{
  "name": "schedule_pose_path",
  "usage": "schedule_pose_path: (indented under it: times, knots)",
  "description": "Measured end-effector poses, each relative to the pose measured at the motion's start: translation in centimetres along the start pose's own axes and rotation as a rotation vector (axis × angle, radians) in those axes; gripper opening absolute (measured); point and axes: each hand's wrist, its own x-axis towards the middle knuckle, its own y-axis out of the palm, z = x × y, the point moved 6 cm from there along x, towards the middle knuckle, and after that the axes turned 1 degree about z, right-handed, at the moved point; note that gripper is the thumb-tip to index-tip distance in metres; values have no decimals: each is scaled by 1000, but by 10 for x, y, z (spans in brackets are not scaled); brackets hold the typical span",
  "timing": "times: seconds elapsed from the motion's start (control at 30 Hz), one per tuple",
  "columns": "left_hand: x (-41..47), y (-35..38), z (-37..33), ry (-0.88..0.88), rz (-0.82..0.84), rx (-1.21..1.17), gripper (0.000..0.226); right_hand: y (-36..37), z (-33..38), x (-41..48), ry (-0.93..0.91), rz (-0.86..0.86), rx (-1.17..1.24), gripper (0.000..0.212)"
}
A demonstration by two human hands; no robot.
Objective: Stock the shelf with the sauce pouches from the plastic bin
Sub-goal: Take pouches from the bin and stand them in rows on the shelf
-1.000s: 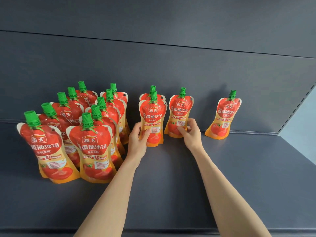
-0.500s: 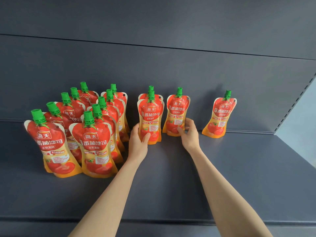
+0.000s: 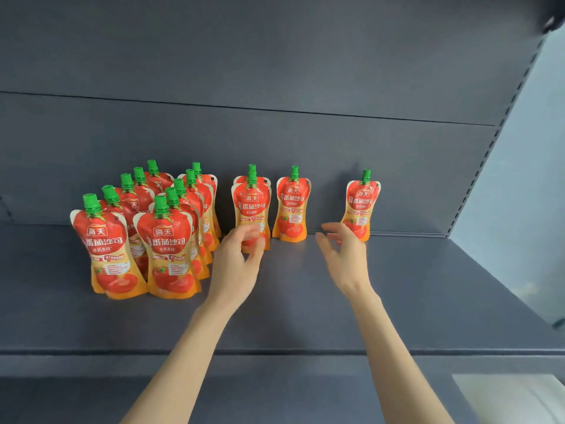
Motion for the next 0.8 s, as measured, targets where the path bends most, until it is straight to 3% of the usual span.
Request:
schedule_pose_path:
  times: [0.4,0.8]
  knots:
    - [-193,32,-46,-29,281,-149,15,-91,-42,-221,196,-101,-14,12]
    - [-363,142,-66,-262,686,-231,13,-205,-125,-384,554,-186,-198,15]
